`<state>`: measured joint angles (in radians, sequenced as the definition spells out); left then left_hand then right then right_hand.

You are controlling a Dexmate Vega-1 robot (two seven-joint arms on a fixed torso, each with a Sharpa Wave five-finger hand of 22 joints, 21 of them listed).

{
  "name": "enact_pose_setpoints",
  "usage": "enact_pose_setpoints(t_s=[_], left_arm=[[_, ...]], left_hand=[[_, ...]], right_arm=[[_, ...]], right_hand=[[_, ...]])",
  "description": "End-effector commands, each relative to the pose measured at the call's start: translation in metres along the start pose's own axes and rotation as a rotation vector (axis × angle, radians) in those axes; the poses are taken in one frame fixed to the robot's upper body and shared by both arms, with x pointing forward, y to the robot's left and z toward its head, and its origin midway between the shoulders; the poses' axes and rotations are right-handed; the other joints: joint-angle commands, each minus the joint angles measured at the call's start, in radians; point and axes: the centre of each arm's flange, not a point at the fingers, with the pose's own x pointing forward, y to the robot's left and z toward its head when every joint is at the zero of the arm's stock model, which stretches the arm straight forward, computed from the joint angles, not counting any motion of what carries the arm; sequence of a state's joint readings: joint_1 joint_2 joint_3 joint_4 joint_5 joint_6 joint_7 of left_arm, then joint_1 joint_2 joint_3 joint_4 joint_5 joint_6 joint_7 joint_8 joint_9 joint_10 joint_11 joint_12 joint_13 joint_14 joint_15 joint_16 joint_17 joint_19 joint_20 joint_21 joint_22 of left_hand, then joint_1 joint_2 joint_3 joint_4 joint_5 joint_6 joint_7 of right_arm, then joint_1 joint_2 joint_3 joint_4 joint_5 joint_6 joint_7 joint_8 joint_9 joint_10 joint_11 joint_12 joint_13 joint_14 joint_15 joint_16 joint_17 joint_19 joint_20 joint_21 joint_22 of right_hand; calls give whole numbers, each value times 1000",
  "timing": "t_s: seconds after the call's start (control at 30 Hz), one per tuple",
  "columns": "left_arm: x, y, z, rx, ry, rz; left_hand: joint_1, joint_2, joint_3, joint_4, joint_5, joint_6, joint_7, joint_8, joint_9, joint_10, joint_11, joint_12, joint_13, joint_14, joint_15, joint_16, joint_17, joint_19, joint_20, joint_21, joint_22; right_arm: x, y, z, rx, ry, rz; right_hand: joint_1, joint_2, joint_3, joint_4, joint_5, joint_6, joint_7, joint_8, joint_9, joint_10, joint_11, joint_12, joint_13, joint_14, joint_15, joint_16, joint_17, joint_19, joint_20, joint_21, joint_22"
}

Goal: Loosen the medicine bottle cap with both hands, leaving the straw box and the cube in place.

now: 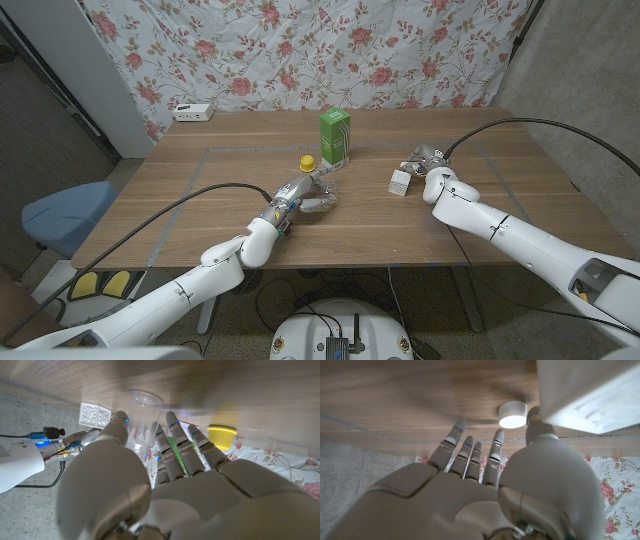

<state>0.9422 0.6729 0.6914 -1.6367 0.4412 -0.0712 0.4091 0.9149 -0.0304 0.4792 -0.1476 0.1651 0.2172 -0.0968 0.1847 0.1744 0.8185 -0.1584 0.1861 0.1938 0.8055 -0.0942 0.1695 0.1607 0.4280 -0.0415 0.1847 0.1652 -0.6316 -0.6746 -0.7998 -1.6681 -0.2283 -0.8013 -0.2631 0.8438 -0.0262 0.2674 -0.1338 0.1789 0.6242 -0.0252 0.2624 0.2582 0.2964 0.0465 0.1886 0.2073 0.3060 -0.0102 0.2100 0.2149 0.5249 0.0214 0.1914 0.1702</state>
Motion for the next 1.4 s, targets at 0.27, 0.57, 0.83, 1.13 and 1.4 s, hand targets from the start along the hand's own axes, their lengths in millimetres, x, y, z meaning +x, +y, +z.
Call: enact_pose_setpoints(t_s=[0.27,0.57,0.83,1.13,1.4], left_arm=[[-2,2,-5,-12,10,-17],[-3,2,-7,-21,10,-28],[-3,3,-9,-33,11,-32],[-3,3,-11,-46,9,-37],[-3,4,-13,-56,14,-36]], left_hand=[[-9,-19,-35,2,4,-15,-17,-4,3,-37,4,-5,4,-39,-97,4,7,-8,-17,1,3],[-14,-23,-55,3,5,-28,-30,-5,2,-66,13,-5,3,-70,-89,4,7,-17,-4,-1,3],[-31,-41,-89,7,5,-45,-48,-5,2,-97,36,-4,2,-108,-71,4,5,-26,9,-1,3],[-62,-58,-121,18,9,-51,-50,-3,2,-128,51,-4,1,-139,-56,3,5,-36,29,-2,3],[-94,-68,-149,30,15,-58,-61,-3,1,-165,62,-6,0,-180,-37,0,5,-49,56,-2,3]], right_arm=[[-2,-6,5,21,-27,-4],[-4,-9,6,20,-33,-16],[-4,-10,8,19,-34,-21],[-4,-10,11,18,-35,-24],[-5,-11,12,17,-34,-30]], right_hand=[[-48,-9,-12,20,5,-41,11,-14,7,-30,7,-5,4,-32,22,-8,6,-27,13,-6,4],[-62,-12,-17,24,4,-48,16,-15,8,-34,7,-3,4,-37,25,-8,6,-31,14,-5,4],[-68,-13,-18,24,5,-50,17,-15,9,-37,8,-2,4,-39,27,-8,6,-35,19,-5,4],[-71,-12,-17,24,7,-48,13,-14,10,-38,8,0,5,-42,27,-8,6,-36,21,-4,4],[-73,-13,-17,23,7,-46,12,-12,10,-38,9,1,5,-43,28,-7,6,-37,22,-3,4]])
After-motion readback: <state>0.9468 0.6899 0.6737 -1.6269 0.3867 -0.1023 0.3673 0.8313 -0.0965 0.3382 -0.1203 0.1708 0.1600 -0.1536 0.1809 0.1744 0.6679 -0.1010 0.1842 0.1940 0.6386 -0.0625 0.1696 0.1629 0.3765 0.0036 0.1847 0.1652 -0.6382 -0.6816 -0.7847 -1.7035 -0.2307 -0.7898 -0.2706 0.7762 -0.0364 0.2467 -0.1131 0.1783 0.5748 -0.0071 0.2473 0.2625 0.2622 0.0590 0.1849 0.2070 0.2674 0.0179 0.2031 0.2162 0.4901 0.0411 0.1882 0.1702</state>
